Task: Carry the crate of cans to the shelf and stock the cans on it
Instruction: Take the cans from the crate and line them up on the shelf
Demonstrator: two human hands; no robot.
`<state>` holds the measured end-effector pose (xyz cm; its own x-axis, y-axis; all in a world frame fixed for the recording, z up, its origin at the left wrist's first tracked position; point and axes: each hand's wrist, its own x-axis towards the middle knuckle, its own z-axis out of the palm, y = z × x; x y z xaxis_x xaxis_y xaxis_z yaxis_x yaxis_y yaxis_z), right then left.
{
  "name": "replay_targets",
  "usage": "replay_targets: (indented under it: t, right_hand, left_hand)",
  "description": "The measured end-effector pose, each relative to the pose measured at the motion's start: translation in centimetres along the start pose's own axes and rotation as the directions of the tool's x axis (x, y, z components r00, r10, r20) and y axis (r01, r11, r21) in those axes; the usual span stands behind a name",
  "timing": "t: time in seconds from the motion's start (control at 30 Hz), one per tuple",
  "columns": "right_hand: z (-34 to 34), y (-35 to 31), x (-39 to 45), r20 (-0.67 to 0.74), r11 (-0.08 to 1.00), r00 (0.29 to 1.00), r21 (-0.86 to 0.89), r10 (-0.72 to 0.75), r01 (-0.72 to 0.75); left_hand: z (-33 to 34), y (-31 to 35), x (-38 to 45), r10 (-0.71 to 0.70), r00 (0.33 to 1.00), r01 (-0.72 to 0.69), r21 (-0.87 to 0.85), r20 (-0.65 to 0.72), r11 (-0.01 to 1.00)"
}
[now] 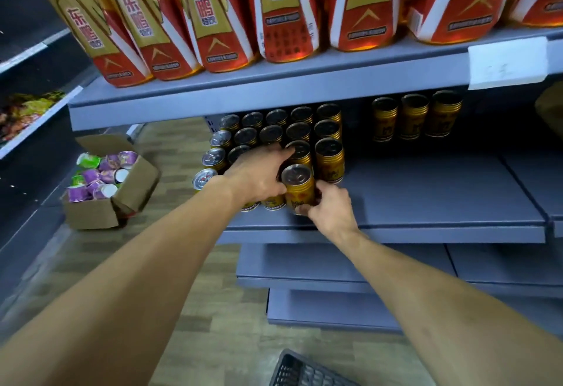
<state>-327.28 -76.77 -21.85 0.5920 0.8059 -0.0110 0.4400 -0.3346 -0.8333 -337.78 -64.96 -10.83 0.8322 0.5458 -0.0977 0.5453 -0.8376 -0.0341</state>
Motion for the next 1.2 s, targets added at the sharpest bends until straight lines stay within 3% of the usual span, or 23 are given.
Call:
replay_targets:
  t: [0.17,0.47,0.73,0.93,1.2]
  right_hand:
    - [0.2,0.2,1.4,0.037,0.989,0.999,-0.140,-0.032,0.037]
    - [0.4,0.4,2.1,0.058,0.989,0.993,-0.102,-0.101,0.106]
    - [0.0,0.0,2.1,-0.291,0.967,0.946,-0.244,-0.144,0.073]
    - [-1.0,1.1,1.8,-0.387,0.964,0.915,-0.265,-0.113,0.007]
    - [-8.1,6.1,4.9,-0.482,0.940,0.876,-0.311,-0.031,-0.138]
  left_hand:
    - [1.9,-2.2,-0.7,-0.042,0.997,0.040,-0.031,-0.060,0.999]
    - [3.6,-2.0,-0.5,-0.021,0.993,0.016,-0.043,-0.114,0.999]
    - [3.0,1.7,1.8,-0.005,0.978,-0.007,-0.056,-0.207,0.998]
    - [4.0,5.8,3.6,-0.019,0.952,0.004,-0.048,-0.306,0.999]
    - [4.6,11.3,9.5,-0.011,0.958,-0.024,-0.116,-0.288,0.993]
